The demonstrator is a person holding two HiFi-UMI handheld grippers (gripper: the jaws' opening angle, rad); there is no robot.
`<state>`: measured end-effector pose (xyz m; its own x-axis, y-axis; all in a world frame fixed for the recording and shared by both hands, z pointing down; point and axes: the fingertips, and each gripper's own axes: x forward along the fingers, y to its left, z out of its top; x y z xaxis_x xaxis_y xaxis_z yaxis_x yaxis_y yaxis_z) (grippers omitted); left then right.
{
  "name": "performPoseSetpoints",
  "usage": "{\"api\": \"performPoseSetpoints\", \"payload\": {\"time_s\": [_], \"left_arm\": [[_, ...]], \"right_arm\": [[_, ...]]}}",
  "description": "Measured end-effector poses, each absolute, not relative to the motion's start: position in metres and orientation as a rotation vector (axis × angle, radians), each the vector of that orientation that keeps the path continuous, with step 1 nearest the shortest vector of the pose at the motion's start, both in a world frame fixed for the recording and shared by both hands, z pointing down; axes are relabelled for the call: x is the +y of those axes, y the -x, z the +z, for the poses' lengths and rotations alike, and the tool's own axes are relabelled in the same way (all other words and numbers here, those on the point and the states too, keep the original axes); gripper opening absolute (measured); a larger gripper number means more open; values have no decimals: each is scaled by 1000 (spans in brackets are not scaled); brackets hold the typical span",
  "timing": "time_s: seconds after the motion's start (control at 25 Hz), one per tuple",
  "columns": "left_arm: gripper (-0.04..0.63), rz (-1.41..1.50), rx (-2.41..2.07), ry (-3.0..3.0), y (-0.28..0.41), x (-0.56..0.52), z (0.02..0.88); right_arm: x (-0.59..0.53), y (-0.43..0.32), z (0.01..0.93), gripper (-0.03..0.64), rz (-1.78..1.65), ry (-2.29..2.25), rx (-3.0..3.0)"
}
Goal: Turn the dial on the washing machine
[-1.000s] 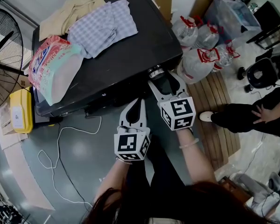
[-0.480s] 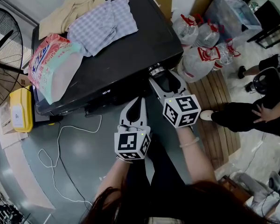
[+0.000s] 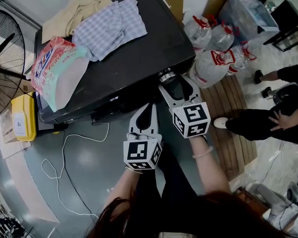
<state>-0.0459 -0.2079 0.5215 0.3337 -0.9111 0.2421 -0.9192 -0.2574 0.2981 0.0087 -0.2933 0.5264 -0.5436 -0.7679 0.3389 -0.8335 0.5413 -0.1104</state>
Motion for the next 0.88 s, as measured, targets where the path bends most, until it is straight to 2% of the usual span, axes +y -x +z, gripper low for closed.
{"api": "performPoseSetpoints", "payload": {"time_s": [0.48, 0.88], "left_arm": [[17, 32, -1618, -2223, 44, -204, 522], [17, 35, -1627, -2217, 49, -204, 523]], "right_arm": [[-287, -1, 519, 296, -4, -1240, -2400], [-291, -1, 520, 287, -19, -1252, -2384]]}}
